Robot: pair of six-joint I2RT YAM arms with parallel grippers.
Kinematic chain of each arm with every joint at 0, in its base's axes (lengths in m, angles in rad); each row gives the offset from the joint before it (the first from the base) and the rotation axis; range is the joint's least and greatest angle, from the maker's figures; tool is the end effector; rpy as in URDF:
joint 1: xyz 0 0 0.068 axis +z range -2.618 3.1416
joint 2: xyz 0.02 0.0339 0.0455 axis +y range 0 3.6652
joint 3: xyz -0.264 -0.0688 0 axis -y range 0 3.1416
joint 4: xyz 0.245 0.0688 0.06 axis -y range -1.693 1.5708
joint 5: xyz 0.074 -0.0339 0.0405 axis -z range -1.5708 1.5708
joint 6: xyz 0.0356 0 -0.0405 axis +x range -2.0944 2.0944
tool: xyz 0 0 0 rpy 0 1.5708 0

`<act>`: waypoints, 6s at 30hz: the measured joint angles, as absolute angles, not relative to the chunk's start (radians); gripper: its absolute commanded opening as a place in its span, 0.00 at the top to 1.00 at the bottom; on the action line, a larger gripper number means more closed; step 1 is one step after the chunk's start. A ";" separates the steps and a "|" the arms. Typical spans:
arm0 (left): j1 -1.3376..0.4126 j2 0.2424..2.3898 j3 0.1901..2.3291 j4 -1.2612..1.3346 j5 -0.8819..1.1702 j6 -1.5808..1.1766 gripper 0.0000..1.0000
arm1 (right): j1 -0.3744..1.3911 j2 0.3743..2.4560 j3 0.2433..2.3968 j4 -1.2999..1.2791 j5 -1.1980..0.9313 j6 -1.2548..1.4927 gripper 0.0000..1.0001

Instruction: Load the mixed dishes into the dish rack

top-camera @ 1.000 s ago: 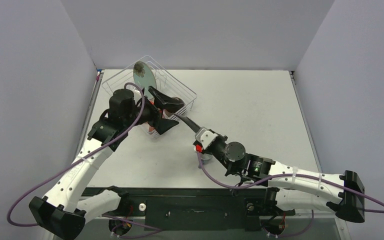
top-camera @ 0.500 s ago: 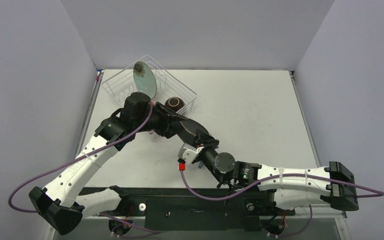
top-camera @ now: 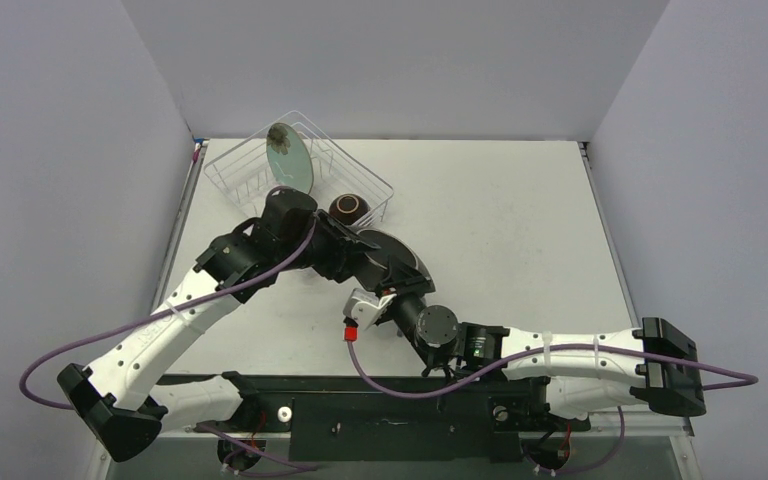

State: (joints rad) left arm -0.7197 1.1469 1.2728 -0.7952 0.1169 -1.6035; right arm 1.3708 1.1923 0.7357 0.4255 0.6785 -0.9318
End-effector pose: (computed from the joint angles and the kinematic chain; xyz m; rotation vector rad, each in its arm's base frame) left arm 0.1723 -0.1565 0.3766 -1.0528 2.3988 -1.2237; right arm 0.0756 0.2606 0.3015 -1.1707 1.0887 -0.2017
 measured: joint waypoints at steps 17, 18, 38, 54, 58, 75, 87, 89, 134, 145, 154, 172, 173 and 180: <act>-0.744 1.122 1.350 -0.834 0.022 -1.502 1.00 | 1.381 1.232 0.768 0.562 0.699 -0.908 0.76; -0.744 1.122 1.356 -0.840 0.019 -1.502 1.00 | 1.381 1.234 0.768 0.568 0.699 -0.908 0.67; -0.551 1.146 1.541 -1.060 -0.129 -1.348 1.00 | 1.460 1.133 0.771 0.462 0.746 -0.834 0.29; -0.258 1.331 1.692 -1.072 -0.192 -0.995 1.00 | 1.506 0.668 0.805 0.171 0.791 -0.403 0.30; -0.169 1.424 1.726 -1.047 -0.147 -0.923 1.00 | 1.506 0.601 0.805 0.073 0.835 -0.317 0.30; -0.096 1.796 1.989 -0.971 -0.092 -0.821 1.00 | 1.506 0.502 0.794 -0.175 0.975 -0.116 0.31; -0.095 1.927 2.093 -0.967 -0.120 -0.822 1.00 | 1.506 0.505 0.794 -0.189 1.018 -0.110 0.30; -0.095 1.930 2.088 -0.966 -0.128 -0.829 1.00 | 1.506 0.509 0.795 -0.189 1.021 -0.110 0.30; -0.062 2.176 2.208 -0.926 -0.117 -0.851 0.58 | 1.497 0.536 0.786 -0.219 1.052 -0.040 0.30; -0.059 2.175 2.208 -0.904 -0.090 -0.843 0.36 | 1.501 0.553 0.776 -0.213 1.052 -0.036 0.26; -0.043 2.159 2.230 -0.907 -0.067 -0.824 0.30 | 1.267 0.658 0.804 -0.266 0.973 0.094 0.24; -0.042 2.028 2.221 -0.915 -0.029 -0.740 0.20 | 0.612 0.927 0.919 -0.462 0.373 0.405 0.24; -0.042 1.999 2.193 -0.916 -0.029 -0.729 0.20 | 0.587 0.938 0.919 -0.467 0.338 0.416 0.24; -0.042 1.719 1.882 -0.853 -0.001 -0.659 0.19 | 0.486 0.987 0.916 -0.464 0.114 0.473 0.24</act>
